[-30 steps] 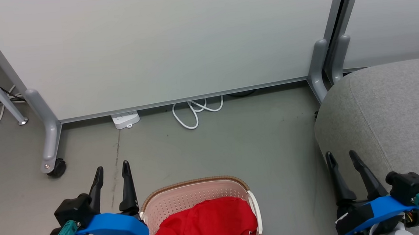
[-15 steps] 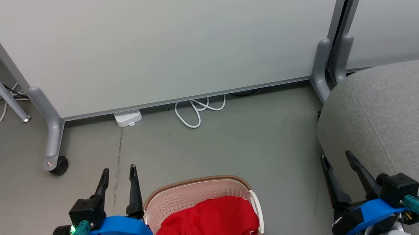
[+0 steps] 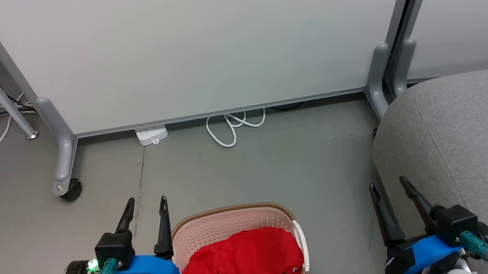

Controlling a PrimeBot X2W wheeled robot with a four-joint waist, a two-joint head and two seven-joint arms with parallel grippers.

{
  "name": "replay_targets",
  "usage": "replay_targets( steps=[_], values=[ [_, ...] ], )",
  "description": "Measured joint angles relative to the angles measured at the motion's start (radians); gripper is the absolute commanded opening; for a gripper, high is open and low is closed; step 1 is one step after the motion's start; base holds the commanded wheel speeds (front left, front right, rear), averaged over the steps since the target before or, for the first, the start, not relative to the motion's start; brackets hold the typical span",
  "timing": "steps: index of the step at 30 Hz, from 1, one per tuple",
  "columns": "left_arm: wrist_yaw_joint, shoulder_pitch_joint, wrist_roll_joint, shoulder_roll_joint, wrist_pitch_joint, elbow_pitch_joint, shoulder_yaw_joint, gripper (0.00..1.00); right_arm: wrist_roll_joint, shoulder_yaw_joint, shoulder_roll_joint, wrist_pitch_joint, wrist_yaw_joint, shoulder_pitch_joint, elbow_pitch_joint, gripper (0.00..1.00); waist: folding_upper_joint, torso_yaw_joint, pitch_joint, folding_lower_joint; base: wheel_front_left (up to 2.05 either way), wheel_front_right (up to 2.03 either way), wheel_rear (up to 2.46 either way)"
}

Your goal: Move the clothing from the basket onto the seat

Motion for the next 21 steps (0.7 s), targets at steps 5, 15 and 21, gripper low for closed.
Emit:
replay_targets(
  steps=[5,15,21],
  values=[
    [0.000,0.000,0.032,0.000,-0.011,0.013,-0.003,1.00,-0.031,0.002,0.000,-0.009,0.001,-0.001,0.006,1.00,0.0000,0.002,-0.001,0.0000,0.00,0.00,0.00],
    [-0.003,-0.003,0.061,0.000,-0.020,0.037,-0.006,1.00,-0.073,-0.001,0.000,-0.018,0.001,-0.002,0.018,1.00,0.0000,0.004,-0.002,0.0000,0.00,0.00,0.00],
    [-0.003,-0.004,0.052,0.000,-0.020,0.044,-0.010,1.00,-0.073,-0.003,0.001,-0.019,0.001,-0.002,0.023,1.00,0.0000,0.005,-0.005,0.0000,0.00,0.00,0.00]
  ],
)
